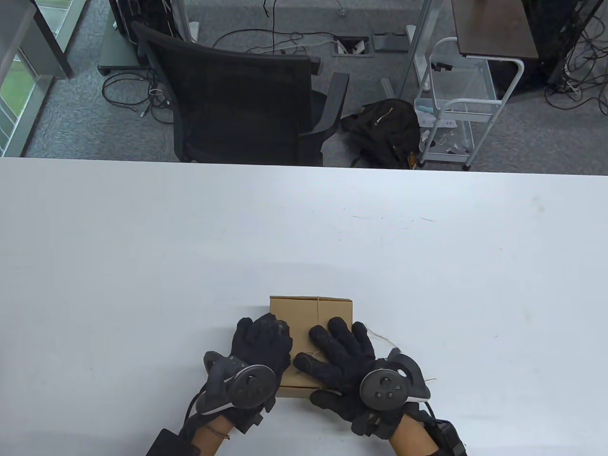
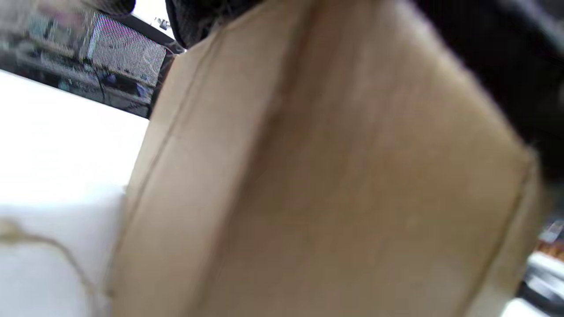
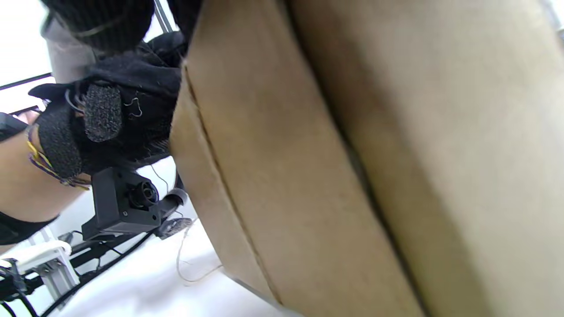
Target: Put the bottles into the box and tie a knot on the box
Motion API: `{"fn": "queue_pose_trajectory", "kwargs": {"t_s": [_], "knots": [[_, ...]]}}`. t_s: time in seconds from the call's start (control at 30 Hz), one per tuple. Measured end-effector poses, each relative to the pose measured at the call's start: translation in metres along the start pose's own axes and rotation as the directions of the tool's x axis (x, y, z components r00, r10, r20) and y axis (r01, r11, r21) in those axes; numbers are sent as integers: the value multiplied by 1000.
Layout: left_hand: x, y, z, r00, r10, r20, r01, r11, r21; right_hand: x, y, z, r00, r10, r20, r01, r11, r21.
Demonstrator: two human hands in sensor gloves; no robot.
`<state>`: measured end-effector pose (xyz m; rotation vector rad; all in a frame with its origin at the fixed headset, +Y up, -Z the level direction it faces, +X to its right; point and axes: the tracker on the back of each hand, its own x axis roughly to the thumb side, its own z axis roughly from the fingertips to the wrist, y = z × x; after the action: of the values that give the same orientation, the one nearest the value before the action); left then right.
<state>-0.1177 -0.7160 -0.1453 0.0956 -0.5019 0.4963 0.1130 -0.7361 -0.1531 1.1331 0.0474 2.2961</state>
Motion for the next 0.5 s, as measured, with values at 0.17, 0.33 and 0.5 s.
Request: {"fn": "queue_pose_trajectory", "kwargs": {"t_s": [0.17,0.33,0.5], "knots": [[-7,5,4,997,79,10,-79,997,21,2,-1,0,999,43,9,-43,999,32],[-7,6,5,995,102,4,-102,993,68,6,2,-2,992,125,-19,-125,992,5],[-16,8,4,960,280,-19,-277,955,104,4,1,-4,992,106,-70,-108,994,-31]]}}
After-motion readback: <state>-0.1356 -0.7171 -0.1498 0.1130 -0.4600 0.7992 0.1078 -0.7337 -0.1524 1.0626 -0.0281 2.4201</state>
